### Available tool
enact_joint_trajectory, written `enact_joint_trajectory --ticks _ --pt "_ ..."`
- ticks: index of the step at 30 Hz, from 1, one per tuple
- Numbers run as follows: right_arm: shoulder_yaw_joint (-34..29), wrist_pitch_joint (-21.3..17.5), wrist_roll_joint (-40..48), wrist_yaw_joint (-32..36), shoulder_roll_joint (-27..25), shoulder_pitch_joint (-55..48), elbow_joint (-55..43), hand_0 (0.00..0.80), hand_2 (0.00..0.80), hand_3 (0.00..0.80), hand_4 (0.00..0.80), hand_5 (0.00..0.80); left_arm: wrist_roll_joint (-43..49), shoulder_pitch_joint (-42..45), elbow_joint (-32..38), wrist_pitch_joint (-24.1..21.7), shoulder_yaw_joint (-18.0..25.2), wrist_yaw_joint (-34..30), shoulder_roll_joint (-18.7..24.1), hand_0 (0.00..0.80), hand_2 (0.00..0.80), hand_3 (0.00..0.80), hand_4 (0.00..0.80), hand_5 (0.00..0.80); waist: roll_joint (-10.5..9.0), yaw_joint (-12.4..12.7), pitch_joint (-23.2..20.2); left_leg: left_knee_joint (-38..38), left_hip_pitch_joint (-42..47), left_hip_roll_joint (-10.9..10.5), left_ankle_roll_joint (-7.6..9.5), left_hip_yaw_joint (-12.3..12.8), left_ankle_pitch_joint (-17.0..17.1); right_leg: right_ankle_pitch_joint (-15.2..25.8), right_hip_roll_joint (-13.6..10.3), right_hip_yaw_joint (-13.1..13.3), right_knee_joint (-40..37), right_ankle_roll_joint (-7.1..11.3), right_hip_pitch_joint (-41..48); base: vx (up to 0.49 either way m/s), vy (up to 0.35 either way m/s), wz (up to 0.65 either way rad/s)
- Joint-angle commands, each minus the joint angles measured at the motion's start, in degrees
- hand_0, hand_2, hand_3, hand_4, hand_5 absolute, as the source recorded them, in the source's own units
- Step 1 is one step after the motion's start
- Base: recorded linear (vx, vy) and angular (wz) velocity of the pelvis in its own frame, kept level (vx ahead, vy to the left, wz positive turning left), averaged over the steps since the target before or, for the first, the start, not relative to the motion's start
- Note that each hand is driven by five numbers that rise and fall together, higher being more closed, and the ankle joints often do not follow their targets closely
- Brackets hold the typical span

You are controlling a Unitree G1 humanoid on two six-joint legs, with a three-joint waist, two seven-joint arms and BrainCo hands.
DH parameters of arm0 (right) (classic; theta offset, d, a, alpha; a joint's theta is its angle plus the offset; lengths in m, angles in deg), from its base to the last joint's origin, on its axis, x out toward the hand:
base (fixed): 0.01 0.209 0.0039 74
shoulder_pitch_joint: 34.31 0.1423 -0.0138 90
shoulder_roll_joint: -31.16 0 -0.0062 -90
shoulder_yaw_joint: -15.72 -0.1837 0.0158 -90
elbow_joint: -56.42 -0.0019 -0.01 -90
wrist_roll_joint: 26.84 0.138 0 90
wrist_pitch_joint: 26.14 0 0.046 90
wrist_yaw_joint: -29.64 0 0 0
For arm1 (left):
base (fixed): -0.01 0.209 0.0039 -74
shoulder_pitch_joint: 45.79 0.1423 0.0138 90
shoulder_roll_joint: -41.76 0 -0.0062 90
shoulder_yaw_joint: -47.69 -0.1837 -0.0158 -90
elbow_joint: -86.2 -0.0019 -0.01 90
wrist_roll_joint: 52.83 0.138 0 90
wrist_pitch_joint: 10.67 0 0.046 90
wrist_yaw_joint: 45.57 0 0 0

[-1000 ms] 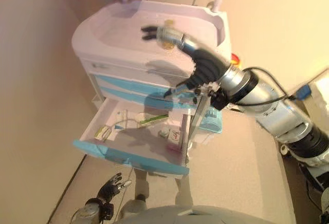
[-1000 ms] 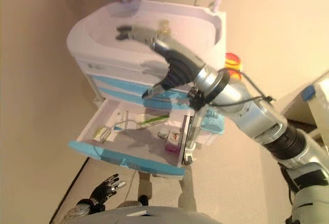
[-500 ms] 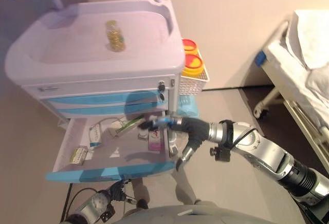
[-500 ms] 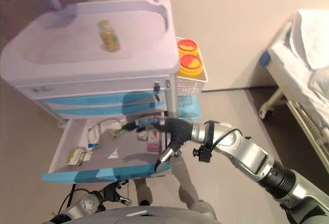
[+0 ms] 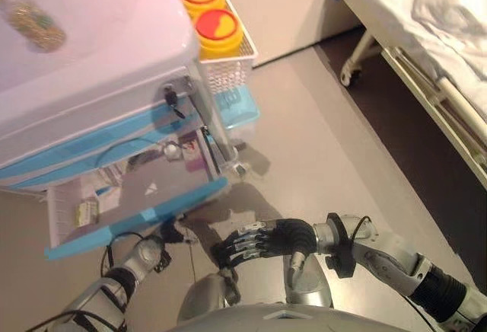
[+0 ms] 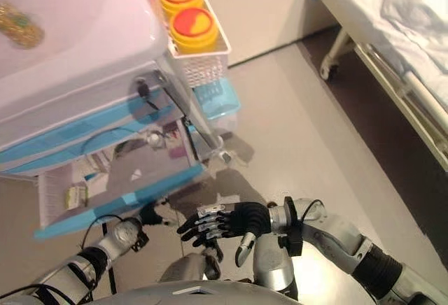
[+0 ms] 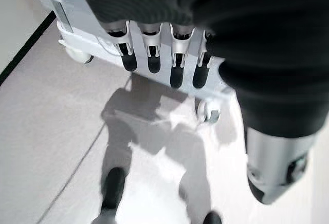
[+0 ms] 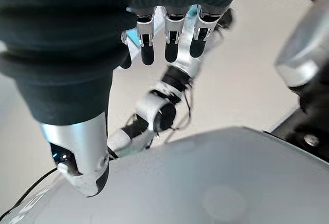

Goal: Open the drawer and pick up the medicine

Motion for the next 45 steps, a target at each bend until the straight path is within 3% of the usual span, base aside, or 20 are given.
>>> enact_joint_trajectory --ticks 1,7,13,18,25,30,34,39,40,45 --pt "-1.3 -2.5 -0.8 5.6 -0.8 -2.8 -1.1 0.000 0.000 0.000 0.000 0.000 -9.4 -5.5 -1.6 -2.4 7.3 -0.5 8.1 0.000 0.000 0.000 0.000 0.000 -2.86 -1.5 2.2 22.5 -6.8 3.3 0.79 -0.7 -12.9 7.3 -1.8 1.1 -2.1 0.27 -3.2 -0.078 0.008 -0.16" --pt "-3.5 -9.7 -1.7 6.4 -0.3 -9.5 2.7 0.000 0.000 0.000 0.000 0.000 -16.7 -12.6 -4.8 0.1 13.5 -4.9 17.6 0.000 0.000 0.000 0.000 0.000 -3.51 -2.4 7.5 27.9 -12.0 4.7 0.59 -1.5 -15.0 7.5 -0.7 1.7 -0.1 0.09 -7.7 -0.072 0.035 -0.11" --pt "-3.1 -15.8 -2.5 8.0 1.9 -14.1 4.4 0.000 0.000 0.000 0.000 0.000 -19.2 -18.2 -10.4 1.1 17.6 -4.7 25.6 0.000 0.000 0.000 0.000 0.000 -4.17 -3.2 7.5 29.0 -18.1 4.9 1.10 -1.5 -15.1 10.5 -0.1 2.8 -2.2 0.77 -13.2 -0.077 0.018 -0.11" --pt "-1.3 -20.8 -5.0 9.4 3.2 -17.1 6.2 0.000 0.000 0.000 0.000 0.000 -19.1 -20.9 -12.7 3.3 20.6 -2.3 31.2 0.000 0.000 0.000 0.000 0.000 -5.62 -2.7 7.5 30.0 -20.1 5.4 1.64 -2.1 -16.3 11.3 0.2 1.9 -2.8 1.53 -14.5 -0.026 -0.037 -0.04" --pt "1.1 -22.2 -4.8 8.9 4.5 -18.4 4.8 0.000 0.000 0.000 0.000 0.000 -18.0 -21.1 -13.1 4.1 22.2 -3.7 34.7 0.000 0.000 0.000 0.000 0.000 -8.26 -0.9 7.5 30.1 -19.5 5.7 2.38 -3.7 -17.7 11.2 0.3 -0.8 -2.7 2.41 -12.8 -0.001 -0.112 0.03" --pt "1.7 -23.5 -4.5 2.3 5.4 -17.7 4.6 0.000 0.000 0.000 0.000 0.000 -16.7 -19.4 -9.5 3.4 21.2 -10.3 33.8 0.000 0.000 0.000 0.000 0.000 -9.45 0.9 7.5 29.4 -17.5 5.8 2.58 -4.9 -17.9 10.7 0.2 -2.6 -2.6 2.67 -10.2 0.015 -0.141 0.10" --pt "-0.4 -23.2 -4.0 -5.3 6.3 -16.4 7.7 0.000 0.000 0.000 0.000 0.000 -20.5 -15.7 -2.2 4.7 20.6 -16.1 30.5 0.000 0.000 0.000 0.000 0.000 -9.69 2.5 7.5 27.4 -14.1 5.7 2.59 -6.0 -17.4 10.1 -0.1 -4.2 -3.1 2.40 -6.5 0.031 -0.139 0.07" --pt "-5.7 -20.4 -4.7 -12.1 8.6 -15.9 14.3 0.000 0.000 0.000 0.000 0.000 -23.5 -4.6 11.7 6.0 19.9 -21.1 22.0 0.000 0.000 0.000 0.000 0.000 -8.29 4.6 6.9 22.5 -7.8 5.3 2.04 -7.5 -15.5 9.1 0.3 -4.9 -5.1 1.35 0.2 0.089 -0.144 0.07" --pt "-8.1 -19.5 -5.8 -15.6 9.3 -15.3 17.2 0.000 0.000 0.000 0.000 0.000 -23.1 -2.4 14.1 5.7 19.2 -22.3 19.7 0.000 0.000 0.000 0.000 0.000 -8.30 5.0 6.1 19.8 -7.0 4.9 1.83 -7.4 -12.2 10.2 0.0 -5.0 -5.9 0.66 0.6 0.029 -0.133 0.15" --pt "-13.1 -12.4 -9.5 -27.3 12.6 -12.7 27.4 0.000 0.000 0.000 0.000 0.000 -25.4 7.3 21.6 7.3 17.4 -27.7 8.6 0.000 0.000 0.000 0.000 0.000 -5.01 7.3 1.7 8.7 -1.4 3.2 -0.04 -11.7 -6.0 8.6 0.8 -7.3 -8.4 -1.16 5.2 0.082 -0.084 0.32"
